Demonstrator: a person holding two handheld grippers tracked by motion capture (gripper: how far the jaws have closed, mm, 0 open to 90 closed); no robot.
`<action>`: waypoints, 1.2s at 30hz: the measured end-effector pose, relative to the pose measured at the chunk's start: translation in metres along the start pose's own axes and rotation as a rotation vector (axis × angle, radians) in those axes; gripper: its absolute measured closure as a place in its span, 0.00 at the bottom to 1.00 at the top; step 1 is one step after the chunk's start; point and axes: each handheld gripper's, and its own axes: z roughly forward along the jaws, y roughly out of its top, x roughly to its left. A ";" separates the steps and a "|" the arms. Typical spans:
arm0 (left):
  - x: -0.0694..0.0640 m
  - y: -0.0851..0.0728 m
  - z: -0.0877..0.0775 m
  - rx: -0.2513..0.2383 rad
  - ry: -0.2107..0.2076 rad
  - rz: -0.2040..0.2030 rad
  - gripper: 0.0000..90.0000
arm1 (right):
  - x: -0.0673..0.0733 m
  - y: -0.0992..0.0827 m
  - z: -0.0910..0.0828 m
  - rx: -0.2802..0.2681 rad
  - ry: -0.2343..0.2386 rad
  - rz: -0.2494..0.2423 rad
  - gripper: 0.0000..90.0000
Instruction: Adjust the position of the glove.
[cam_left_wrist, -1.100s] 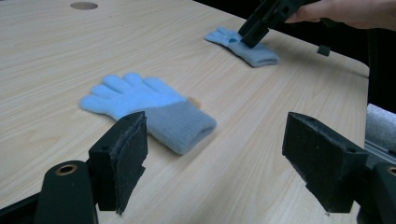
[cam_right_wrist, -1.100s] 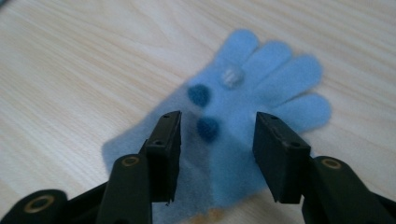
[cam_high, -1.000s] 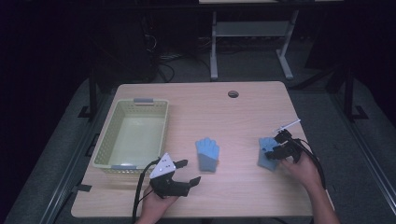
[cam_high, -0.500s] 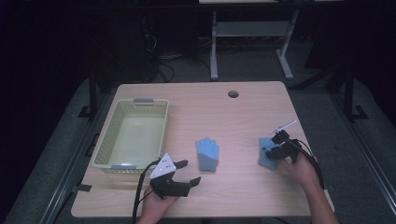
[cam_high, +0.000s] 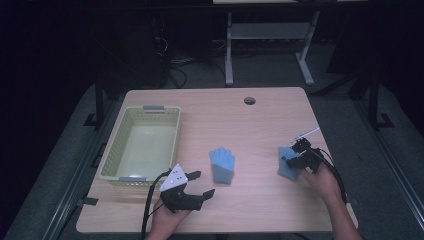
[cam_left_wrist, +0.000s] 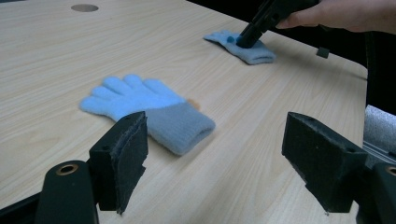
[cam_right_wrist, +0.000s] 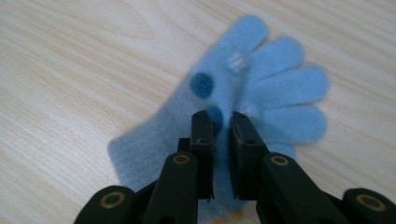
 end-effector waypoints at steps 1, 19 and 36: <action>0.001 0.000 -0.001 0.002 0.000 -0.004 0.25 | -0.001 0.000 -0.001 -0.006 0.009 0.008 0.91; 0.002 0.001 -0.003 -0.011 0.003 -0.011 0.25 | 0.005 0.004 -0.030 -0.056 0.017 -0.011 0.91; 0.000 0.001 -0.005 -0.024 0.006 -0.013 0.25 | 0.024 0.025 -0.064 -0.117 0.028 -0.064 0.91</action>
